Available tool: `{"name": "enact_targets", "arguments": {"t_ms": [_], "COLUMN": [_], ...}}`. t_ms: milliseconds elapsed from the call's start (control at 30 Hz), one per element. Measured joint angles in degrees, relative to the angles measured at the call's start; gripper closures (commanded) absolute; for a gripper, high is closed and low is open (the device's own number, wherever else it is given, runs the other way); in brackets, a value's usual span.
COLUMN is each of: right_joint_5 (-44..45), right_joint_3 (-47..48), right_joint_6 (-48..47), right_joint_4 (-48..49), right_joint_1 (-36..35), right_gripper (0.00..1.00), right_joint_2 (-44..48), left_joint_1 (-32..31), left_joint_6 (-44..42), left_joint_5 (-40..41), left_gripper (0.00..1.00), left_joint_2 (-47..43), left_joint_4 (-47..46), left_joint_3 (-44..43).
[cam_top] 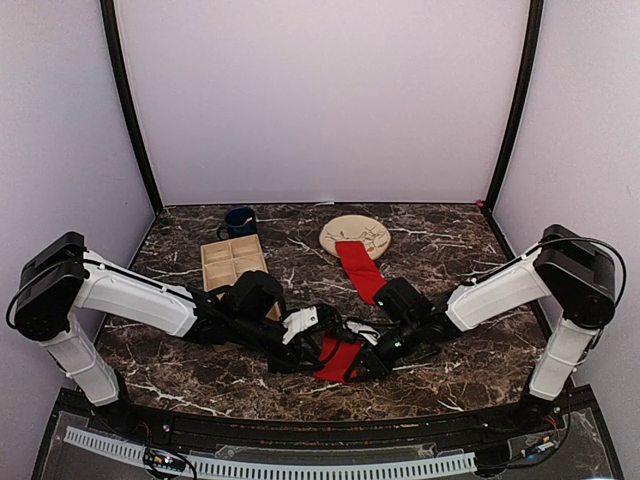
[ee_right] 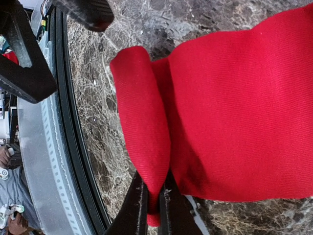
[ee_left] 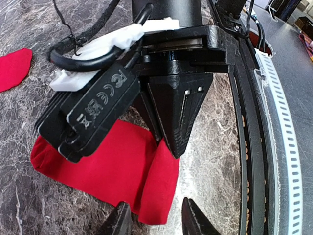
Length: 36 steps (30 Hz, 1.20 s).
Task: Roll the socks
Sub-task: Roll the sock at the center of the board.
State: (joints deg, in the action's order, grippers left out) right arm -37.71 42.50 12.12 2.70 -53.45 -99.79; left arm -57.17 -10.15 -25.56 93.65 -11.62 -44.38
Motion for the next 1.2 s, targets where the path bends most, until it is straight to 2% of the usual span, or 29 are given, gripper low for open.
{"name": "enact_targets", "arguments": {"t_ms": [1200], "right_joint_5": [-3.37], "right_joint_3": [-3.1], "right_joint_6": [4.7], "right_joint_4": [4.59], "right_joint_1": [0.63], "right_gripper": [1.0], "right_joint_2": [-0.7], "left_joint_1": [-4.72], "left_joint_6": [-6.6], "left_joint_5": [3.28], "left_gripper": [0.63], "left_joint_2": [7.74], "left_joint_4": [5.35], "left_joint_3": [-5.38]}}
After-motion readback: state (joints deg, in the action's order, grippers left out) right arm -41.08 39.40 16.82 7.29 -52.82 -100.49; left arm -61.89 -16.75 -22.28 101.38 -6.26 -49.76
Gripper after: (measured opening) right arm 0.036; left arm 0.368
